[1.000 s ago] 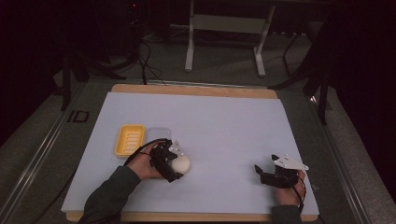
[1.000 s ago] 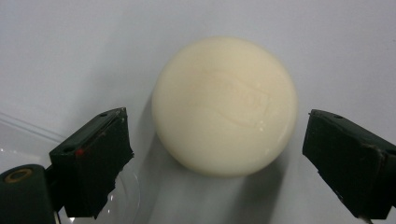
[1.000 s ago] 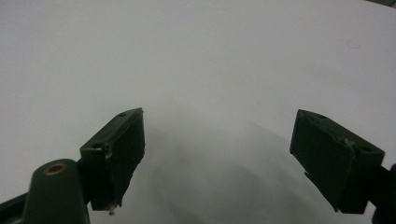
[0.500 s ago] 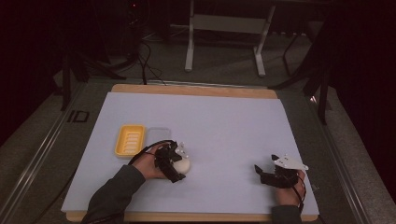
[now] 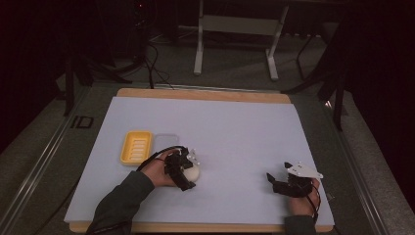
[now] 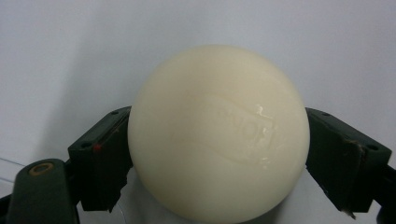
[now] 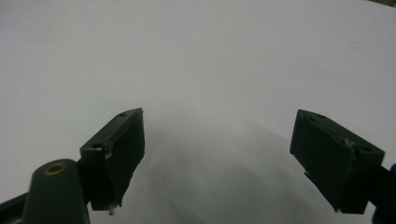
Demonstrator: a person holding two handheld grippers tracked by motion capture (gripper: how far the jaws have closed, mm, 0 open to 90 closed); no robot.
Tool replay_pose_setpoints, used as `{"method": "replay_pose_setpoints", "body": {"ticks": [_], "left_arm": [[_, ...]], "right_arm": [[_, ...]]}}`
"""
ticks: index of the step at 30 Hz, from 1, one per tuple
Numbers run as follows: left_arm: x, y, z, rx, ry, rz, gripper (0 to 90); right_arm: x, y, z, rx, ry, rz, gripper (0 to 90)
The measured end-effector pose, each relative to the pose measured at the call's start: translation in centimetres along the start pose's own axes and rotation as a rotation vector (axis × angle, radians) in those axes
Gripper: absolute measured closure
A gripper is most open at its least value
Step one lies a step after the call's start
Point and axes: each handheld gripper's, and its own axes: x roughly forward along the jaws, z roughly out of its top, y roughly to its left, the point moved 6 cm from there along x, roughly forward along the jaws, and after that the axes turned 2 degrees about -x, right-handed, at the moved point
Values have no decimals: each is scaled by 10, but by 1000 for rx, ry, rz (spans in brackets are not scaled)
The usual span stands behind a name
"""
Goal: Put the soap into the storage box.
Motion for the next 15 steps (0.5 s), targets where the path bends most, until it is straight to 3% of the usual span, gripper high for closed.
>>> {"method": "replay_pose_setpoints", "body": {"ticks": [9, 15], "left_arm": [[-2, 2, 5, 10, 38, 0, 232], [-2, 1, 5, 18, 61, 0, 235]], "right_arm": [[0, 0, 0, 0, 1, 0, 178], [0, 0, 0, -1, 1, 0, 178]]}}
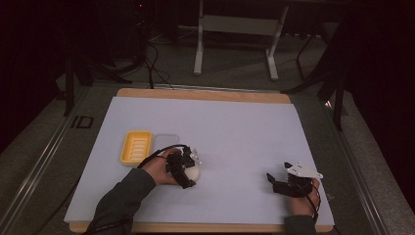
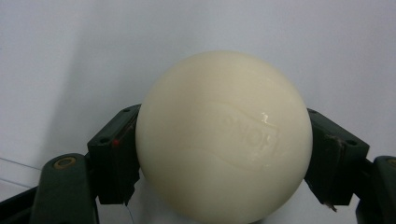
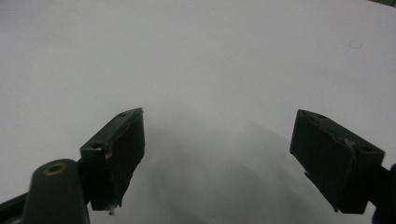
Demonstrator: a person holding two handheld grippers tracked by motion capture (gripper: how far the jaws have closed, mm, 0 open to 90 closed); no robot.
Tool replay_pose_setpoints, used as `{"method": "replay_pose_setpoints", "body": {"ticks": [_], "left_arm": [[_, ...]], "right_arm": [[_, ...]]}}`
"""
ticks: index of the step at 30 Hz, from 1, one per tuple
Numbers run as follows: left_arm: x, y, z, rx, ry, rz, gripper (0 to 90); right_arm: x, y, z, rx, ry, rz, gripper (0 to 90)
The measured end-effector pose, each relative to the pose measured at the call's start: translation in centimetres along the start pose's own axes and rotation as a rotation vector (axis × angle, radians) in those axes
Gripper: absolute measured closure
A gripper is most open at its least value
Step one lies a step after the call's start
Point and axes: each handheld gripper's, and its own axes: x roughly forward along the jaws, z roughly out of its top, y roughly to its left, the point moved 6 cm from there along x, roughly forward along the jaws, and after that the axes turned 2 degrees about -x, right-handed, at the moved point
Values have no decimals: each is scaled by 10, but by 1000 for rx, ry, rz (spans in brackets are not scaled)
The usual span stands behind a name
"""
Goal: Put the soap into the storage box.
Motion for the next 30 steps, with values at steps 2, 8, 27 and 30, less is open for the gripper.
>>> {"method": "replay_pose_setpoints", "body": {"ticks": [2, 8, 27, 30], "left_arm": [[-1, -1, 0, 6, 12, 1, 235], [-3, -5, -6, 18, 43, -2, 236], [-6, -6, -10, 54, 140, -20, 229], [-6, -6, -9, 59, 154, -19, 233]], "right_arm": [[0, 0, 0, 0, 0, 0, 178], [0, 0, 0, 0, 1, 0, 178], [0, 1, 0, 1, 8, 0, 178], [0, 1, 0, 1, 8, 0, 178]]}}
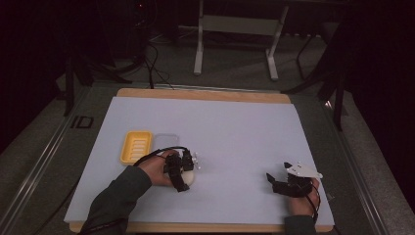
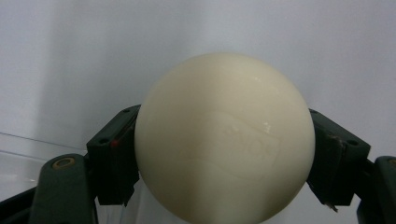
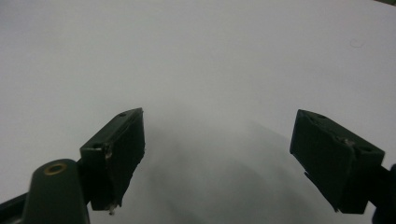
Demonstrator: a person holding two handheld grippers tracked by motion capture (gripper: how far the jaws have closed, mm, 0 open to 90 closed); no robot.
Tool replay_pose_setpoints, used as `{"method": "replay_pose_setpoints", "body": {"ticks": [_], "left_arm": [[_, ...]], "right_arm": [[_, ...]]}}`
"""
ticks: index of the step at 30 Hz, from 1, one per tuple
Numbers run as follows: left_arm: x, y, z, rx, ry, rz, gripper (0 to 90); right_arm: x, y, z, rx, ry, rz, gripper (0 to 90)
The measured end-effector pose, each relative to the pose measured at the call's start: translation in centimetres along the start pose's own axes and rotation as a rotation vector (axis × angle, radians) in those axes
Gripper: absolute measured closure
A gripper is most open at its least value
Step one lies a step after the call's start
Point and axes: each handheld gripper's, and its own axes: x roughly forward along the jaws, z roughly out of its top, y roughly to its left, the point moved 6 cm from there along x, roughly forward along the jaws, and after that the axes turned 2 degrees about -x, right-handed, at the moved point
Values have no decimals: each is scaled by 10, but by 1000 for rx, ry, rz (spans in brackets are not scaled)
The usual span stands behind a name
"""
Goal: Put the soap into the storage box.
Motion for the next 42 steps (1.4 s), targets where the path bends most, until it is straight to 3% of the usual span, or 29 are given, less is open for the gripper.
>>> {"method": "replay_pose_setpoints", "body": {"ticks": [12, 21, 42], "left_arm": [[-2, 2, 2, 26, 22, 17, 240], [-14, 7, -1, 7, 3, 16, 240], [-35, 18, -7, -27, -22, 60, 240]], "right_arm": [[0, 0, 0, -8, 2, -1, 178], [0, 0, 0, -10, 2, -2, 178], [0, 0, 0, -11, 1, -2, 178]]}}
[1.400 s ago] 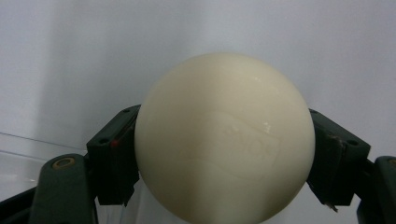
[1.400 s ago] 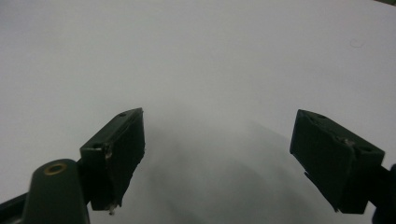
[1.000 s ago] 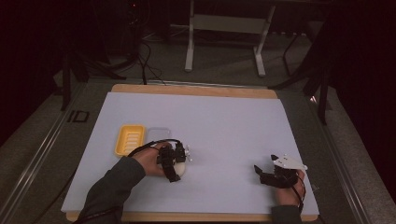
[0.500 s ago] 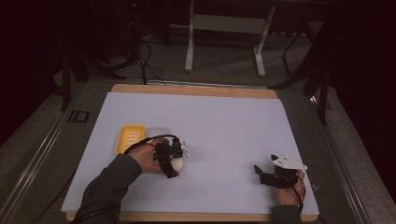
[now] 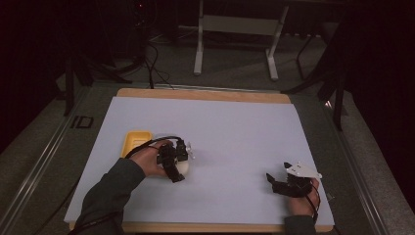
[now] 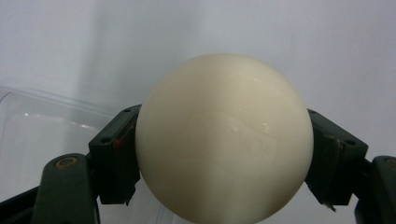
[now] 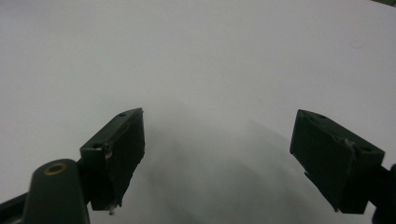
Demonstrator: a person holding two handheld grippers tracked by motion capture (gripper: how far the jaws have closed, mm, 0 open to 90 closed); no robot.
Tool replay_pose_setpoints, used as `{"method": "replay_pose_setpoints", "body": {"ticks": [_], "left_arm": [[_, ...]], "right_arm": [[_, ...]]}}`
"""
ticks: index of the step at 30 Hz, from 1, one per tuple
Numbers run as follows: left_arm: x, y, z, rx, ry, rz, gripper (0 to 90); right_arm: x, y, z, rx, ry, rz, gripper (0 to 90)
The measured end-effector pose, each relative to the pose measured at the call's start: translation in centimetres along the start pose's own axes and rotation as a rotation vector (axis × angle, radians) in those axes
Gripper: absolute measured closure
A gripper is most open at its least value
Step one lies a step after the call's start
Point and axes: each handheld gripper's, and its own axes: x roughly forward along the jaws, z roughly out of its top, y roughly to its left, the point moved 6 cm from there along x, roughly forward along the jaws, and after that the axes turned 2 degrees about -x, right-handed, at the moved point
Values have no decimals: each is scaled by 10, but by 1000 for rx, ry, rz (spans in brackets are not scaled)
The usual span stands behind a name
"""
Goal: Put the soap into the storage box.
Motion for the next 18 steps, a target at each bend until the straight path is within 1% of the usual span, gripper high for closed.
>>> {"method": "replay_pose_setpoints", "body": {"ticks": [4, 10, 12, 18], "left_arm": [[-2, 3, -2, -4, 0, 4, 240], [-6, 7, -5, -24, -11, 10, 240], [-8, 11, -7, -38, -15, 13, 240], [-10, 16, -10, -63, -19, 15, 240]], "right_arm": [[0, 0, 0, 1, 1, 0, 178], [0, 0, 0, 0, 0, 0, 178], [0, 0, 0, 0, -1, 0, 178], [0, 0, 0, 1, 0, 0, 178]]}}
